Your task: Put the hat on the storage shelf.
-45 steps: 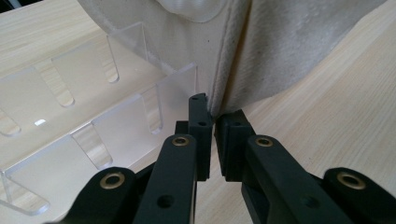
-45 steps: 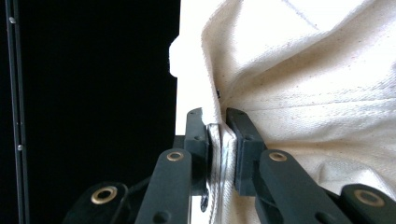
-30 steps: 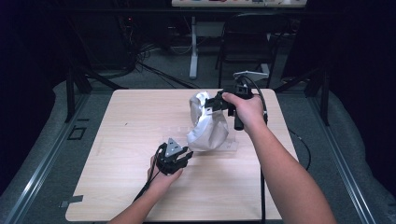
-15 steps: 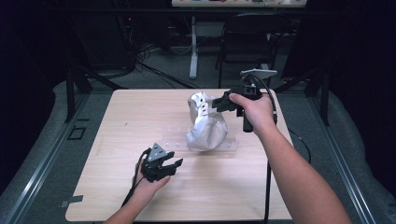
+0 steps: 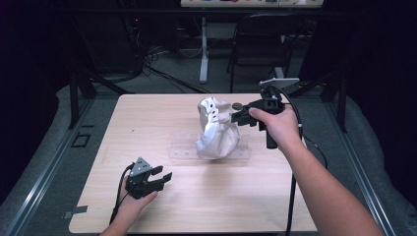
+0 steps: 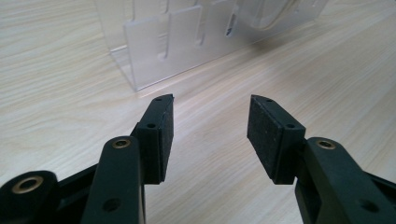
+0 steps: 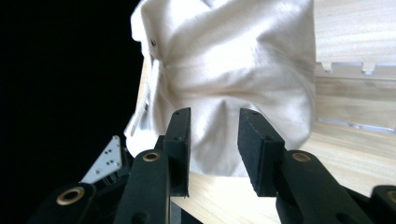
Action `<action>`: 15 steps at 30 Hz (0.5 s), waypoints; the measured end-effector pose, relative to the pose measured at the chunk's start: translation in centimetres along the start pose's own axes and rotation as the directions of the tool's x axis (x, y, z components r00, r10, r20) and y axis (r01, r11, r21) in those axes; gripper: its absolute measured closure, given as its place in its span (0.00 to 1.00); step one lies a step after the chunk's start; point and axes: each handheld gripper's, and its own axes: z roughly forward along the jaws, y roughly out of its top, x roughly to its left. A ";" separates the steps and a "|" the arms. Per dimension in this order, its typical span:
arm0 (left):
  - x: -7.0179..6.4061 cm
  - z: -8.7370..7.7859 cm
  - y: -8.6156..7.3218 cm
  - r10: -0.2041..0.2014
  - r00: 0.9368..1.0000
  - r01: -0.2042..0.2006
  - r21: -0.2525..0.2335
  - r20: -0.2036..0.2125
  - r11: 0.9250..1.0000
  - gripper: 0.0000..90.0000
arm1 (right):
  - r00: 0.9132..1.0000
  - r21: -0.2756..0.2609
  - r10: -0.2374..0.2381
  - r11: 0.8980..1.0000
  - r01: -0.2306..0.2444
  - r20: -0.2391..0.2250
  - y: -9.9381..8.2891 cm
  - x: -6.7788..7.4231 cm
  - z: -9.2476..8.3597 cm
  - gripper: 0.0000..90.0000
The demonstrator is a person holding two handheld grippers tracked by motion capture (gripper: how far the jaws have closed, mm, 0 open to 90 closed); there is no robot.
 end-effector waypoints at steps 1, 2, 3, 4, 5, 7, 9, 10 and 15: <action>0.2 0.0 0.0 0.000 1.000 0.000 -0.003 -0.006 1.000 0.57 | 1.000 0.001 -0.003 1.000 0.003 0.010 -0.2 -0.1 -0.1 0.72; 0.4 0.0 -0.1 -0.010 1.000 0.010 -0.007 -0.011 1.000 0.57 | 1.000 -0.004 -0.012 1.000 0.012 0.014 -0.4 -0.3 -0.2 0.72; 0.6 0.1 -0.1 -0.008 1.000 0.008 -0.003 -0.020 1.000 0.57 | 1.000 -0.006 -0.016 1.000 0.016 0.017 -0.5 -0.5 -0.2 0.72; 0.8 0.2 -0.2 -0.010 1.000 0.009 -0.009 -0.026 1.000 0.57 | 1.000 0.002 -0.011 1.000 0.011 0.018 -0.6 -0.6 -0.3 0.72; 0.9 0.2 -0.2 -0.012 1.000 0.012 -0.003 -0.028 1.000 0.57 | 1.000 -0.007 -0.013 1.000 0.013 0.017 -0.7 -0.8 -0.4 0.72; 1.2 0.3 -0.4 -0.011 0.999 0.011 0.008 -0.032 1.000 0.57 | 1.000 -0.001 -0.011 1.000 0.011 0.020 -0.9 -1.2 -0.6 0.71; 1.3 0.5 -0.5 -0.020 0.999 0.020 0.006 -0.037 1.000 0.57 | 1.000 -0.012 -0.008 1.000 0.008 0.021 -1.1 -1.6 -0.6 0.71; 1.4 0.5 -0.5 -0.023 0.999 0.023 0.007 -0.040 1.000 0.57 | 1.000 -0.006 -0.001 1.000 0.001 0.022 -1.2 -1.7 -0.7 0.71; 1.7 0.7 -0.6 -0.035 0.998 0.036 0.005 -0.047 0.999 0.57 | 0.999 -0.009 -0.001 1.000 0.002 0.034 -1.9 -2.5 -1.0 0.71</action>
